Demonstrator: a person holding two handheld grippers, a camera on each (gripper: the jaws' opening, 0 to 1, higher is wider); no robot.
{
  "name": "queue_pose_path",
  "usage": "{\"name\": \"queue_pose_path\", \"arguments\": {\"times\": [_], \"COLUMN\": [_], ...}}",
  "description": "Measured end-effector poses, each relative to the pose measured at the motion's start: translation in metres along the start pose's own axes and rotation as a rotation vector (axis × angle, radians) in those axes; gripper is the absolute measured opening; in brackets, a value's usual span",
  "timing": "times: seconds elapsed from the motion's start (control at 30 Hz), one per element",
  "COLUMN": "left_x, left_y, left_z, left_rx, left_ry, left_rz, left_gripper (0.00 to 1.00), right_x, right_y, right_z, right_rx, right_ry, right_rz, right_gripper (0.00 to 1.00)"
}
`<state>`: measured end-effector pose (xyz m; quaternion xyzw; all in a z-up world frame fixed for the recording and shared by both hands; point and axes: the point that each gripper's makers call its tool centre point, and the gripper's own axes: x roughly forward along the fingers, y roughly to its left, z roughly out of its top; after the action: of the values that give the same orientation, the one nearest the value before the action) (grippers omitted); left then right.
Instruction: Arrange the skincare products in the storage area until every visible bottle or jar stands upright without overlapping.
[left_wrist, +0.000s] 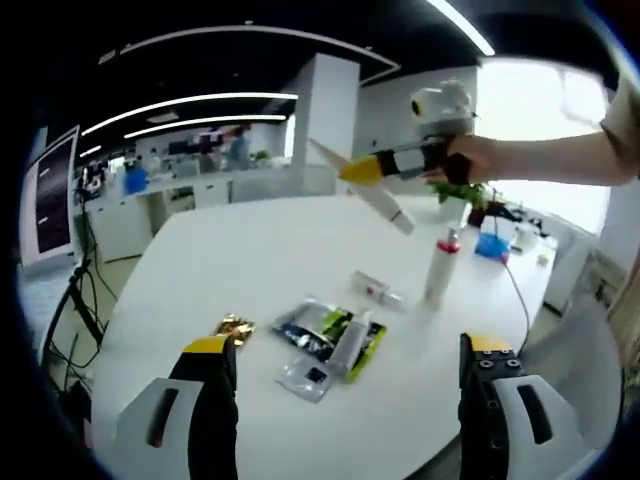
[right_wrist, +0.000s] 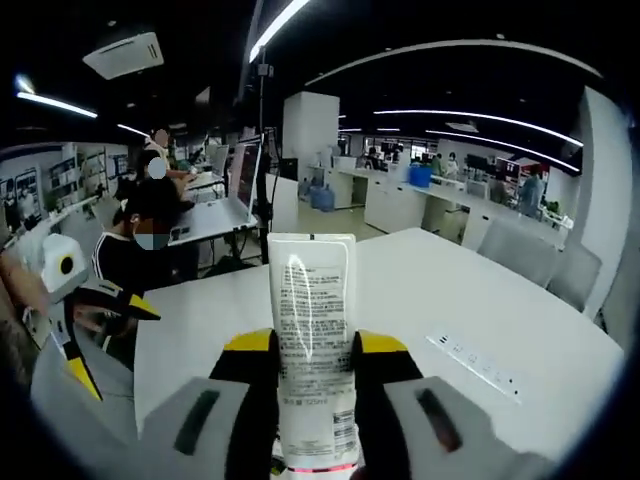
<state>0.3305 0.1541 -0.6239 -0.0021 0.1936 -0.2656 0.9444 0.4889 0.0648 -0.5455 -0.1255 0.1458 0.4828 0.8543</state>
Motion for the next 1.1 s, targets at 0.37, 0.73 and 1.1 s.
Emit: {"name": "queue_pose_path", "arguments": {"times": [0.37, 0.73, 1.1], "left_x": [0.002, -0.001, -0.015], "left_y": [-0.03, -0.054, -0.101], "left_z": [0.033, 0.048, 0.065], "left_rx": [0.005, 0.009, -0.008], "left_ry": [-0.046, -0.066, -0.105], "left_rz": [-0.103, -0.183, -0.43], "left_gripper": [0.89, 0.89, 0.85], "right_x": [-0.041, -0.068, -0.092], "right_y": [0.031, 0.057, 0.117], "right_z": [0.009, 0.007, 0.025], "right_rx": [0.03, 0.108, 0.271], "right_ry": [-0.082, -0.142, -0.318], "right_rz": [0.063, 0.107, 0.394], "right_gripper": [0.27, 0.27, 0.28]}}
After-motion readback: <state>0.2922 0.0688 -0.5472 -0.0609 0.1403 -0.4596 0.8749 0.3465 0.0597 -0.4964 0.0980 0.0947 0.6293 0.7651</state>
